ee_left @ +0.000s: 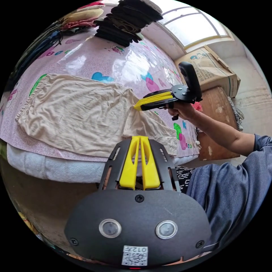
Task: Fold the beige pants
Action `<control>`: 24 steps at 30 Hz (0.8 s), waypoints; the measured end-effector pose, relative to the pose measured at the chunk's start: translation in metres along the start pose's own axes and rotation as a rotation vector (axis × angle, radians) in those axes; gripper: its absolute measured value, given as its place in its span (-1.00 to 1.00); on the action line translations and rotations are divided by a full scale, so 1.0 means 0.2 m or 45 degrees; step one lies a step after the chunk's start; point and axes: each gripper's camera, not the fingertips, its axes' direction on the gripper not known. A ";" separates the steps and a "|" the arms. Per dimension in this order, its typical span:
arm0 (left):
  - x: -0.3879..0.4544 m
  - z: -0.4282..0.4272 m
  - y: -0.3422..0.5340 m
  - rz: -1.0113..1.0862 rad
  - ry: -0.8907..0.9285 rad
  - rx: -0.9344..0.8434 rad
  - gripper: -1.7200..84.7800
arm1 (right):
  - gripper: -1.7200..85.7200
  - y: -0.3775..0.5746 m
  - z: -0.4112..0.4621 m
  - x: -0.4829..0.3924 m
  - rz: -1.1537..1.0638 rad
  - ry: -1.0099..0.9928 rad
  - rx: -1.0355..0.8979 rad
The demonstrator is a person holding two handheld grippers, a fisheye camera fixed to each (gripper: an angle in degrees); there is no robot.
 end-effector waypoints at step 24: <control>0.15 0.17 -0.25 0.097 -0.046 -0.048 -0.95 | -0.95 1.17 -0.28 0.34 0.469 -0.117 0.325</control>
